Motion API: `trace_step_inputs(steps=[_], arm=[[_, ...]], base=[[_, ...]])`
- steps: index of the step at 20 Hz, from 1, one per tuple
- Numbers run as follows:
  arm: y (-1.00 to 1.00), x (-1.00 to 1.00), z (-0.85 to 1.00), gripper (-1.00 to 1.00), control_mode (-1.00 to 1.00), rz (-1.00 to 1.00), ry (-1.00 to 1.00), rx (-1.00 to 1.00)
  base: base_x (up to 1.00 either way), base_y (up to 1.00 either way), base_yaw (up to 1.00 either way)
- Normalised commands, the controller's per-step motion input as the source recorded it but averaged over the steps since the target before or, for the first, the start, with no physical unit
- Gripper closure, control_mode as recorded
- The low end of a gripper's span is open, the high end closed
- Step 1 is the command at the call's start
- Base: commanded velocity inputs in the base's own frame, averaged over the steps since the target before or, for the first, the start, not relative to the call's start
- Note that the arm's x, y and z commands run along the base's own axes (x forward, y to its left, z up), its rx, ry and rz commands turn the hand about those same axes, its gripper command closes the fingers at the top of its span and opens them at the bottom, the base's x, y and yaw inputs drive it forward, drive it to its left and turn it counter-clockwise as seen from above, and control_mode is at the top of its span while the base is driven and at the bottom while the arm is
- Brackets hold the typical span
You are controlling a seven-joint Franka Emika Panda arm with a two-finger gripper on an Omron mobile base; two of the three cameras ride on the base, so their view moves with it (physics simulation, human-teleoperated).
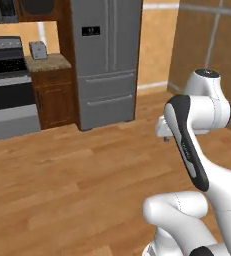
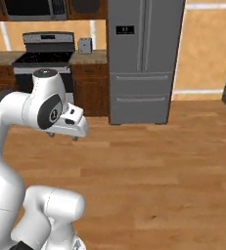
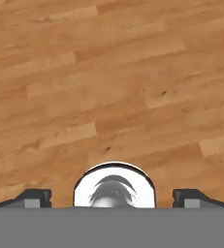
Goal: Navigate to the sink.
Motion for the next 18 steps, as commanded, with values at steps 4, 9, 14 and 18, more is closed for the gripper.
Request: trace_step_inputs(steps=[4, 9, 14, 18], arm=[[0.0, 0.0, 0.0, -1.0, 1.0, 0.0, 0.0, 0.0], [0.0, 0.0, 0.0, -1.0, 1.0, 0.0, 0.0, 0.0], [0.0, 0.0, 0.0, -1.0, 1.0, 0.0, 0.0, 0.0], [0.0, 0.0, 0.0, -1.0, 1.0, 0.0, 0.0, 0.0]], base=[[0.68, 0.07, 0.86], [0.89, 0.02, 0.8], [1.0, 0.0, 0.72], [1.0, 0.01, 0.66]])
